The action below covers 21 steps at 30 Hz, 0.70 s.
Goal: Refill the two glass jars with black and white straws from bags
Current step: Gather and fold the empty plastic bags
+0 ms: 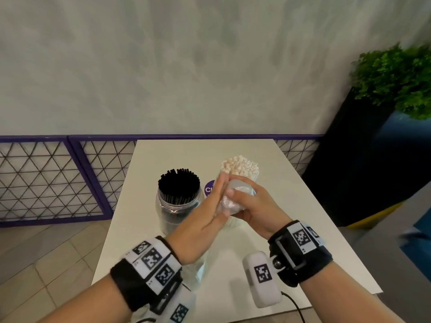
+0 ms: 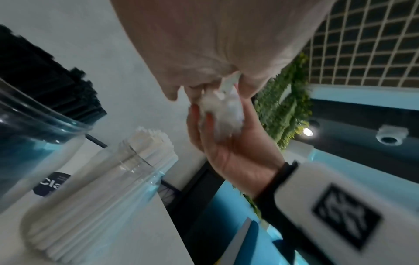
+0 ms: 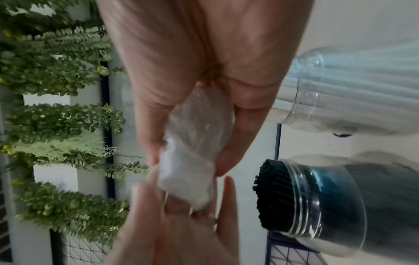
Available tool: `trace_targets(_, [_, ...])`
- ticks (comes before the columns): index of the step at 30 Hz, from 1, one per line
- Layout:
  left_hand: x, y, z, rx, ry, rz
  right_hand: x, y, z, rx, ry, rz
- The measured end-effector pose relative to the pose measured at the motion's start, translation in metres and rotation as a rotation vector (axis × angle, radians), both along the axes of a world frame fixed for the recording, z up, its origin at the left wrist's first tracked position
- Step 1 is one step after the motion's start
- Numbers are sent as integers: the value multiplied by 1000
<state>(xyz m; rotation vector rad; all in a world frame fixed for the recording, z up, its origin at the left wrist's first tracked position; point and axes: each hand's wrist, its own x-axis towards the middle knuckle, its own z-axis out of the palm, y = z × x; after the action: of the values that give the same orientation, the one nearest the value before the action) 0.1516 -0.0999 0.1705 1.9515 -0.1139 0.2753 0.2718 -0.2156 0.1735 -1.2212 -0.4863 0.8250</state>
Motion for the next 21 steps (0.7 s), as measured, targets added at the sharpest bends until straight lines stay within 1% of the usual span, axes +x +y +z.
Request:
trace_targets(1, [-1, 6, 0, -32, -26, 3, 1, -2, -1, -7, -5, 5])
trace_targets(4, [1, 19, -4, 46, -90, 85, 2, -10, -3, -15, 5, 27])
trace_targets(6, [4, 17, -3, 47, -98, 122, 1, -18, -6, -1, 52, 36])
trace_targets(9, [12, 6, -6, 99, -98, 135, 0, -29, -12, 14, 106, 99])
trace_targets(13, [28, -20, -19, 259, -126, 194, 4, -53, -16, -1, 94, 151])
trace_targets(15, [38, -40, -23, 257, -133, 226, 9, -72, -17, -13, 95, 141])
trace_targets(17, [53, -66, -25, 248, -139, 243, 15, -95, -19, -8, 100, 64])
trace_targets(19, [70, -95, -28, 257, -146, 226, 24, -121, -25, 21, 89, -89])
trace_targets(21, [88, -126, -31, 290, -117, 169, 32, -151, -34, 38, 58, -250])
